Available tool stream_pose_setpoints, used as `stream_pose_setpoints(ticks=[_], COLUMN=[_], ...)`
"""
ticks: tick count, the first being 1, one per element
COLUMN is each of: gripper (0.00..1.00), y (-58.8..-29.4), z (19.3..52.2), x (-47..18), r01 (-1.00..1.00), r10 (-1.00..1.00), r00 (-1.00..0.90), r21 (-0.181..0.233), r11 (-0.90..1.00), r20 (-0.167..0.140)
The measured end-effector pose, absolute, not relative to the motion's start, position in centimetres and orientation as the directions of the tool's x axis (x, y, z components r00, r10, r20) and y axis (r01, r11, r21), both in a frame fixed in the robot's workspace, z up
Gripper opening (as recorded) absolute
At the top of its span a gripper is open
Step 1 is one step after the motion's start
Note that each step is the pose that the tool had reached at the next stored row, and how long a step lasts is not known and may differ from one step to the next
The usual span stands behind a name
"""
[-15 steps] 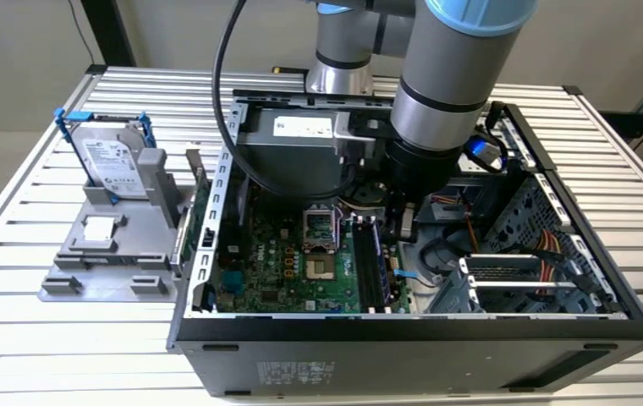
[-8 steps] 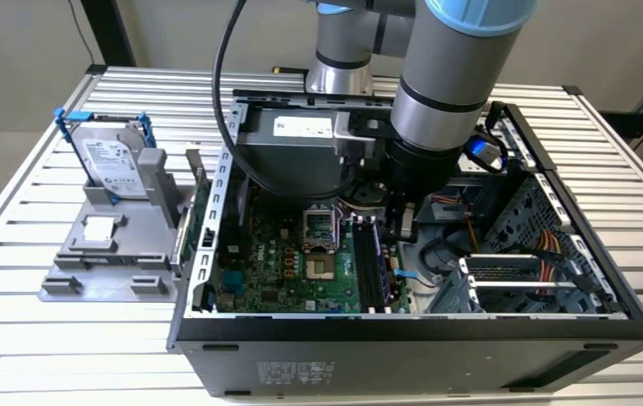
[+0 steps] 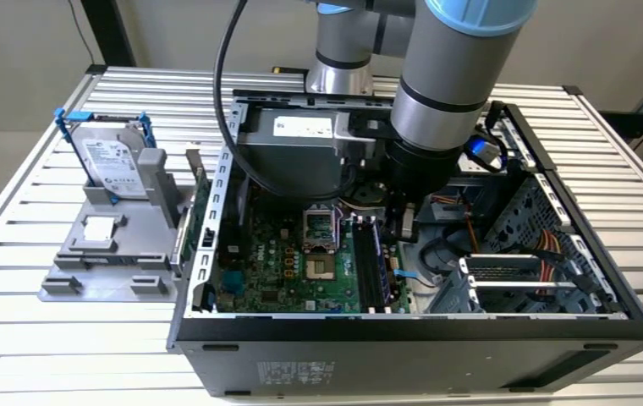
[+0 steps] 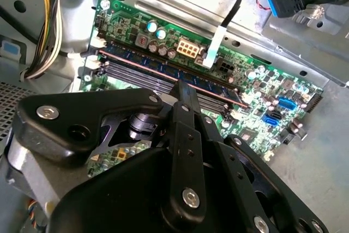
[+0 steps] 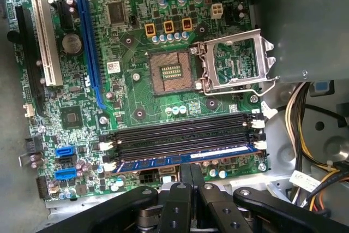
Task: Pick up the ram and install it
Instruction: 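Press down the ram until it locks into place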
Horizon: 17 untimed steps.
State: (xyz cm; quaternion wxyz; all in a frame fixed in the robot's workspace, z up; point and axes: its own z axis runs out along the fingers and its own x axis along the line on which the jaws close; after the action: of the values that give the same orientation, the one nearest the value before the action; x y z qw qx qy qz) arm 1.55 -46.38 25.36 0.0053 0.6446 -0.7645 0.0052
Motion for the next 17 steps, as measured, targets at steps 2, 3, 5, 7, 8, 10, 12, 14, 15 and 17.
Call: stream_pose_setpoints(ticks=[2, 3, 5, 7, 8, 10, 12, 14, 15, 17], gripper=[0.0, 0.0, 0.0, 0.0, 0.0, 0.0, 0.0, 0.0, 0.0, 0.0], y=[-46.37, -46.37, -46.38, -46.38, -46.38, -46.38, -46.37, -46.37, -46.37, -46.37], z=[25.36, 25.35, 25.33, 25.32, 25.31, 25.3, 25.28, 25.21, 25.17, 25.03], x=[1.55, 1.55, 1.55, 1.55, 1.55, 1.55, 1.55, 1.55, 1.55, 1.54], r01=[-0.987, -0.987, -0.988, -0.989, -0.99, -0.99, -0.99, -0.992, -0.993, -0.994], r10=[-0.987, -0.987, -0.988, -0.989, -0.99, -0.99, -0.99, -0.992, -0.992, -0.994], r00=[-0.163, -0.16, -0.154, -0.146, -0.143, -0.142, -0.139, -0.127, -0.122, -0.109], r21=[-0.001, -0.001, -0.001, -0.001, -0.001, -0.001, -0.001, -0.001, -0.001, 0.0], r11=[0.163, 0.16, 0.154, 0.146, 0.144, 0.142, 0.139, 0.127, 0.122, 0.109], r20=[0.015, 0.015, 0.015, 0.015, 0.015, 0.015, 0.015, 0.014, 0.015, 0.015])
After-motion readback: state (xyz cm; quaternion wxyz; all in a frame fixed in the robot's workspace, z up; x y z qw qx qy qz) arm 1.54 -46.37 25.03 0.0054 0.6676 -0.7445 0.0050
